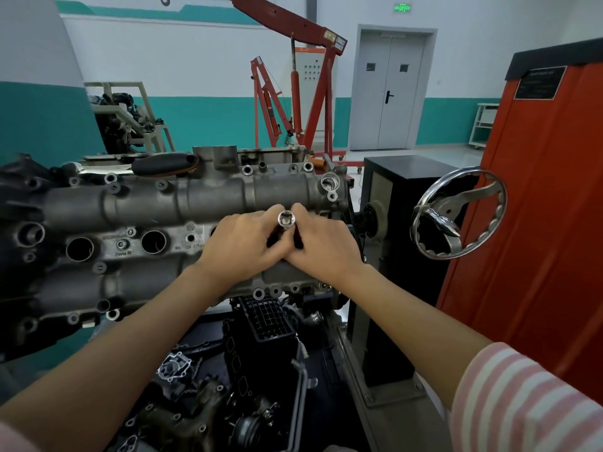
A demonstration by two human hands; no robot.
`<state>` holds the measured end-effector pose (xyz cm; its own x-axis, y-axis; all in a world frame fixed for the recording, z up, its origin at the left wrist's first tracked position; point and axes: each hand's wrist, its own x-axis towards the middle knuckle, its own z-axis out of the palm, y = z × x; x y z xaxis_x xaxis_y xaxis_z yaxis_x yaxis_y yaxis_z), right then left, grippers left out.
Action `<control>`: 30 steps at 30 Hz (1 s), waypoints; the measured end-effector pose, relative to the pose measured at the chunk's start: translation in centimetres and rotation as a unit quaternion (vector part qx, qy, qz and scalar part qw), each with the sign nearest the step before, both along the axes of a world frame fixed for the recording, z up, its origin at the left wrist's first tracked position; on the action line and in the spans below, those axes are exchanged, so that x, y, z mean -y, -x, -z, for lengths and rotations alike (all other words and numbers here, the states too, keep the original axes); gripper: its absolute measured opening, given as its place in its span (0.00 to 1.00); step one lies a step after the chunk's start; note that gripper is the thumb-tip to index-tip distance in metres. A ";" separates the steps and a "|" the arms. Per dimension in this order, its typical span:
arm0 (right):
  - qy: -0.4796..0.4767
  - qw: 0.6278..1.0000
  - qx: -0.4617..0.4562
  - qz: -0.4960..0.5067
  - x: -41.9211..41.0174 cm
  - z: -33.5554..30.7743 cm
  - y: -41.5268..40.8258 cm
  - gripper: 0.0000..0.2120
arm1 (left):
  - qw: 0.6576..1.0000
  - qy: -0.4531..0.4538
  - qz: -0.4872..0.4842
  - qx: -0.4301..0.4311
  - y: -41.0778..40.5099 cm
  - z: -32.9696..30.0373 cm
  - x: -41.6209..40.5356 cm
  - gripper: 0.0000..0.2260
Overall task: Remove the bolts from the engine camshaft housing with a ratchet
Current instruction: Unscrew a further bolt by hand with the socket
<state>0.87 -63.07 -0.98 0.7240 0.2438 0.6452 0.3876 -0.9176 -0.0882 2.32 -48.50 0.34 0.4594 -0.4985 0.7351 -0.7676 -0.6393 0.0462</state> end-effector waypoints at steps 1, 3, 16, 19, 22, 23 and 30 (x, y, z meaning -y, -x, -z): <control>0.012 1.000 -0.001 0.009 0.0 0.0 -0.1 0.14 | 1.000 0.004 0.002 0.008 -0.1 0.1 -0.1 0.14; 0.016 1.000 -0.011 0.006 0.0 -0.2 -0.1 0.16 | 1.000 0.012 -0.002 0.019 -0.3 0.2 -0.2 0.17; 0.016 1.000 0.007 -0.016 0.1 -0.1 0.2 0.15 | 1.000 0.016 0.014 0.008 0.2 -0.1 0.0 0.10; 0.010 1.000 0.007 -0.012 0.1 -0.1 0.1 0.15 | 1.000 0.011 0.003 0.022 0.0 0.1 0.0 0.11; 0.027 1.000 -0.003 0.003 0.0 -0.2 -0.1 0.17 | 1.000 0.003 -0.011 0.021 -0.3 0.2 -0.2 0.20; 0.024 1.000 -0.010 0.002 0.0 -0.2 0.0 0.17 | 1.000 -0.002 -0.017 0.017 -0.4 0.2 -0.2 0.23; 0.017 1.000 0.007 -0.010 0.1 0.1 -0.1 0.13 | 1.000 0.001 -0.001 0.016 -0.3 0.1 -0.3 0.25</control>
